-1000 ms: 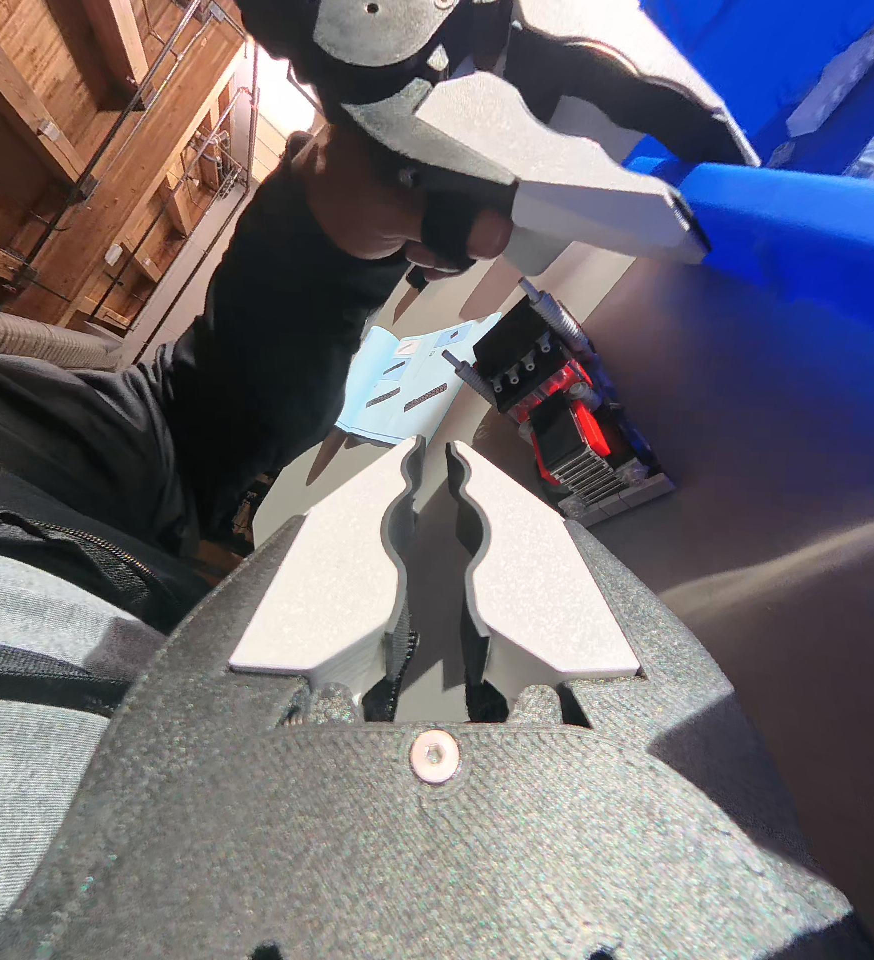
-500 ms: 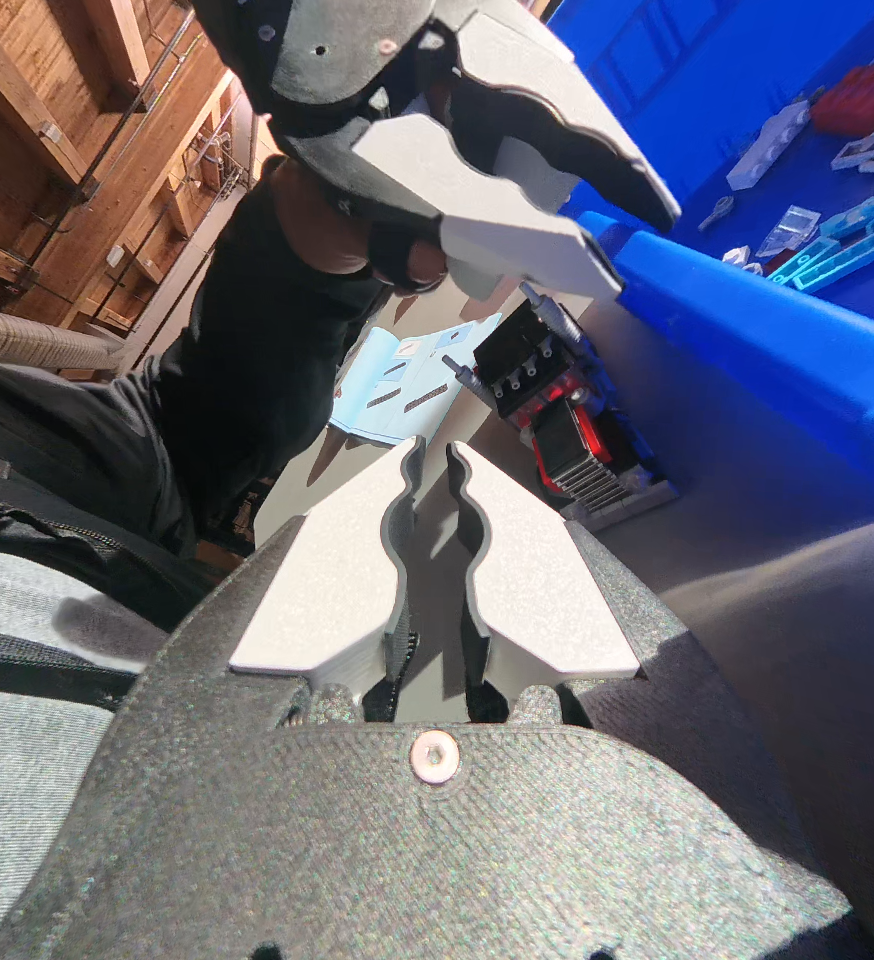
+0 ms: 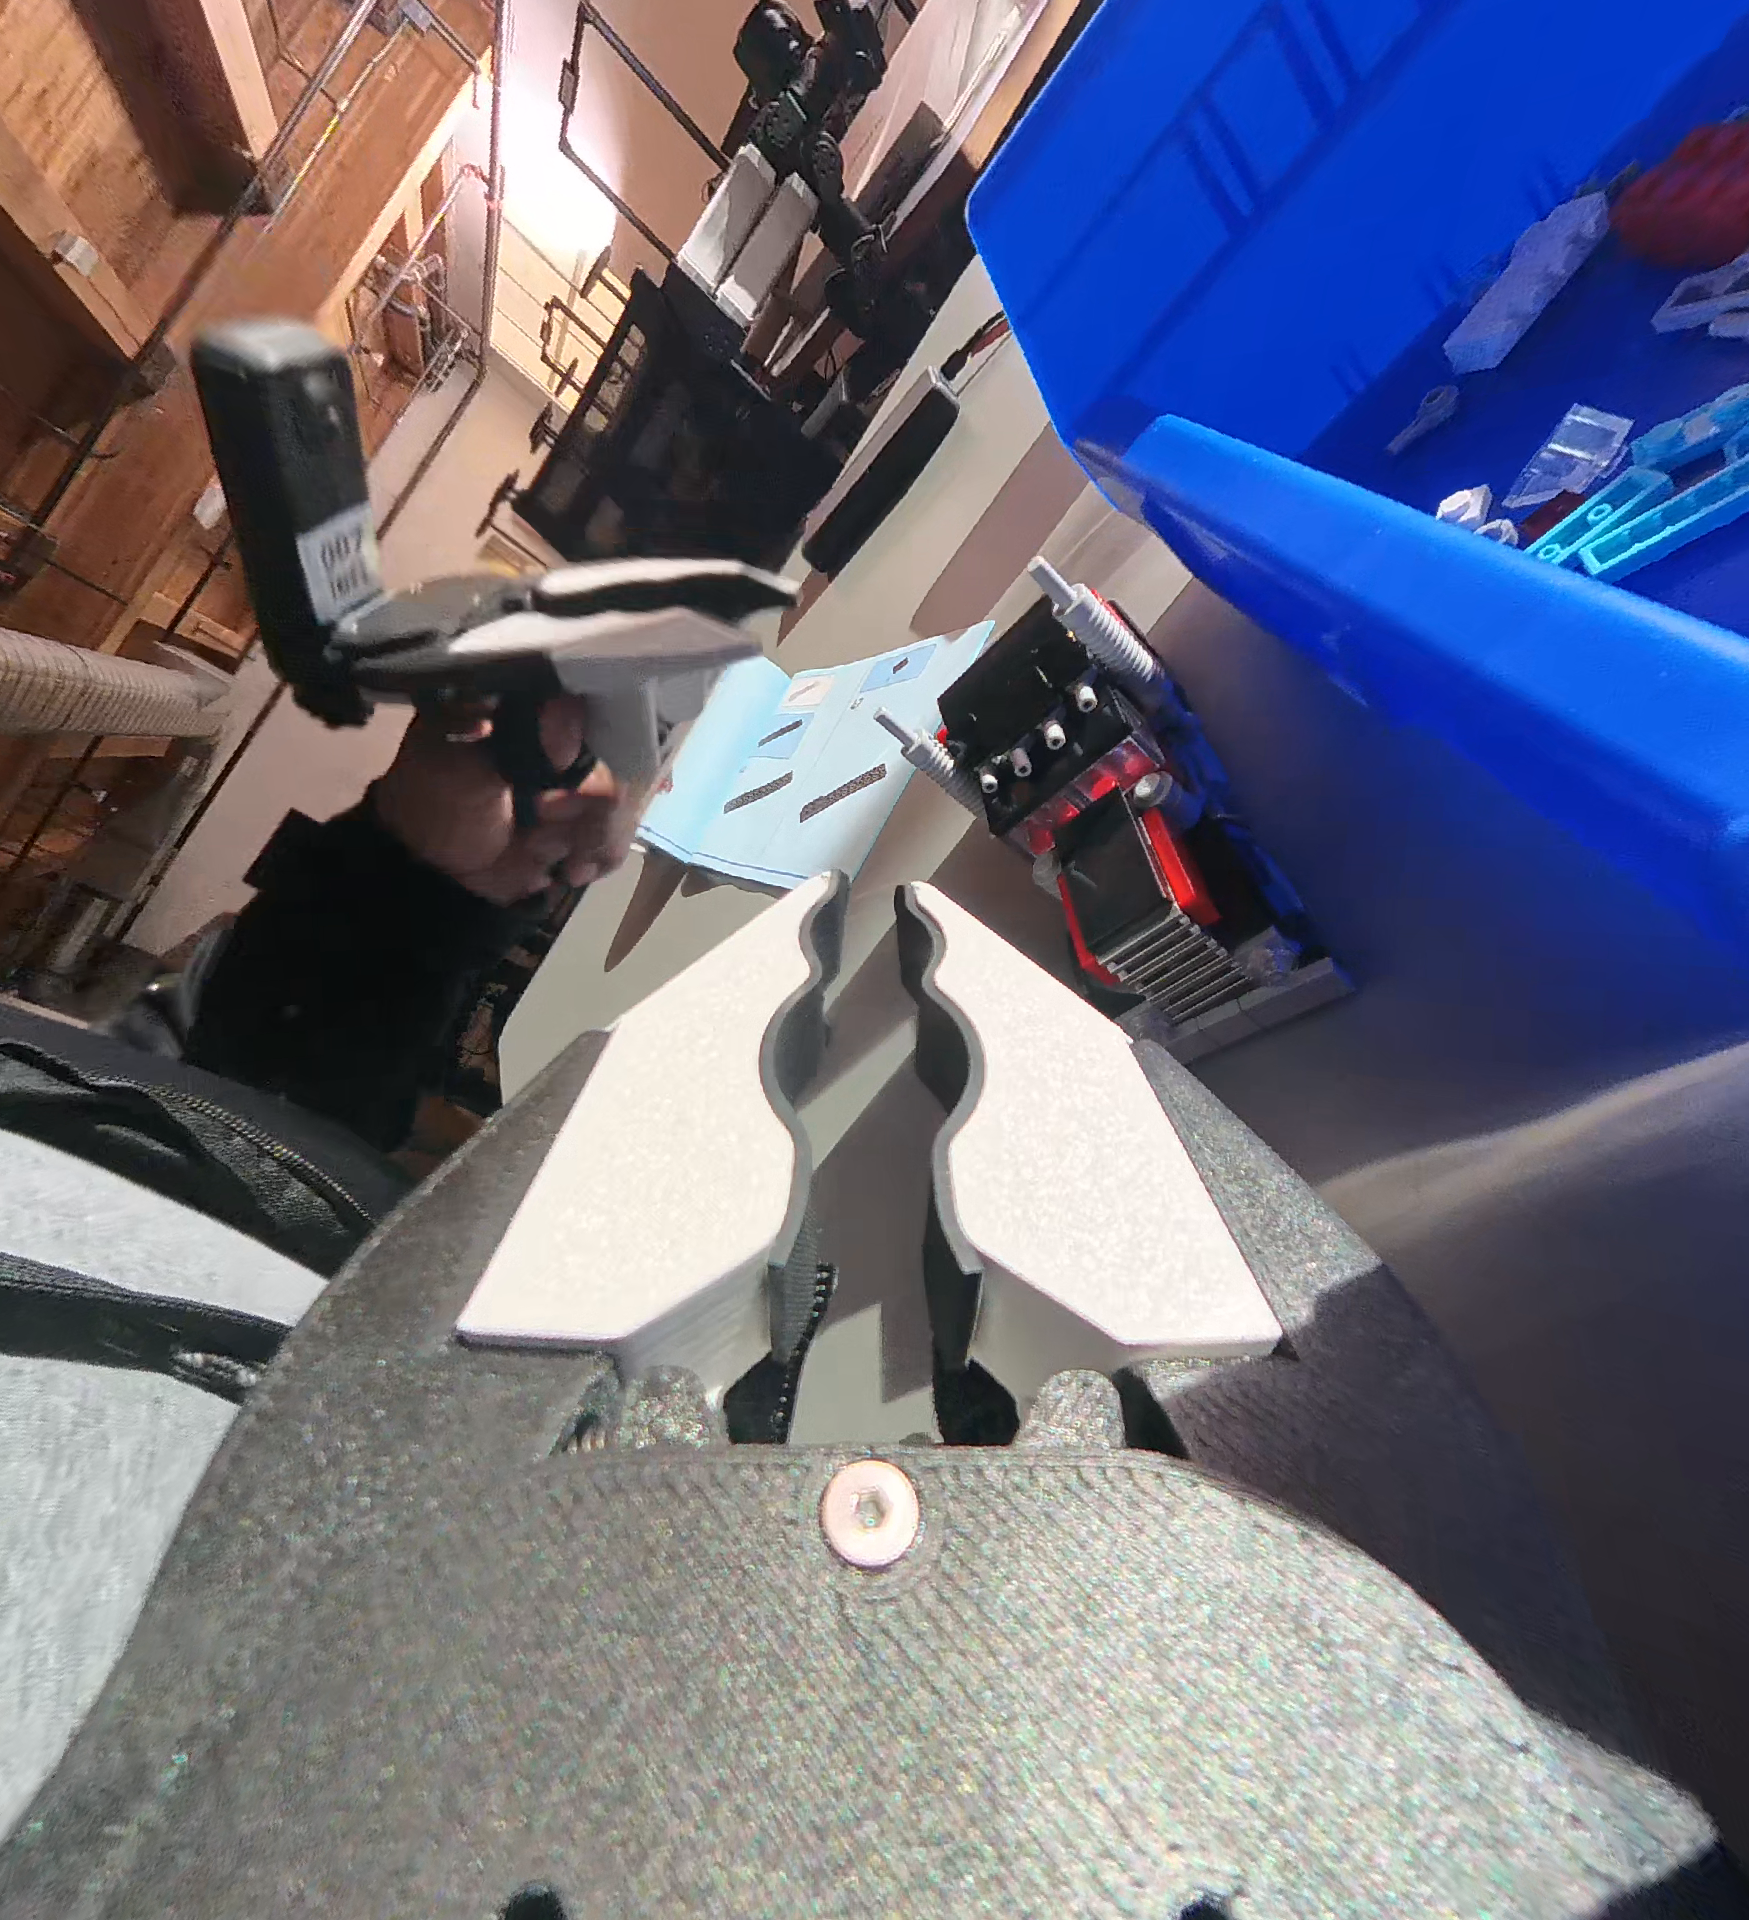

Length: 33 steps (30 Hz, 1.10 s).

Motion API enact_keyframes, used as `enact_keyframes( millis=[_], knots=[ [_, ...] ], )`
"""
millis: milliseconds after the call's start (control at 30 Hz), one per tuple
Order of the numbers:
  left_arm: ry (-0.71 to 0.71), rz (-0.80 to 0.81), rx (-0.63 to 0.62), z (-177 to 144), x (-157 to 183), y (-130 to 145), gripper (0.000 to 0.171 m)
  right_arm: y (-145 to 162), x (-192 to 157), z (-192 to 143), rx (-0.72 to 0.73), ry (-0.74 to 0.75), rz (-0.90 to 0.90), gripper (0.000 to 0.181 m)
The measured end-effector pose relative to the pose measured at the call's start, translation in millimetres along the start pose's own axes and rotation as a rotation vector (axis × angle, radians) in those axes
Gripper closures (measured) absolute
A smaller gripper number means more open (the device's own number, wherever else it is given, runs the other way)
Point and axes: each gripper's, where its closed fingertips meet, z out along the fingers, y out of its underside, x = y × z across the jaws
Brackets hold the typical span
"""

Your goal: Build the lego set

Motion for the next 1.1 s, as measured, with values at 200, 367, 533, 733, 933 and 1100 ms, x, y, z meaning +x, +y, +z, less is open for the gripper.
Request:
enact_keyframes(
  millis=[200, 367, 533, 733, 933, 1100],
  knots=[
    [-0.287, -0.188, 0.152, -78.7, -41.0, 72.5, 0.115, 1.6, 1.1, 1.9, -0.008, 0.028, -0.025, 0.171],
    [-0.380, -0.149, 0.182, -90.9, -32.5, 117.9, 0.116, 2.1, 1.1, 2.2, -0.008, 0.037, -0.037, 0.171],
    [-0.386, -0.083, 0.170, -85.2, -28.0, 115.0, 0.117, 2.0, 1.1, 1.9, -0.006, 0.037, -0.037, 0.171],
    [-0.367, -0.091, 0.114, -78.0, -27.8, 120.6, 0.118, 0.9, 1.2, 1.2, 0.000, 0.028, -0.028, 0.171],
    [-0.346, -0.103, 0.094, -75.2, -27.0, 122.9, 0.121, -0.3, 0.9, 0.0, 0.008, 0.018, -0.019, 0.171],
    [-0.332, -0.094, 0.074, -72.5, -24.7, 124.7, 0.122, -0.5, 0.8, -0.2, 0.010, 0.019, -0.020, 0.171]
  ],
)
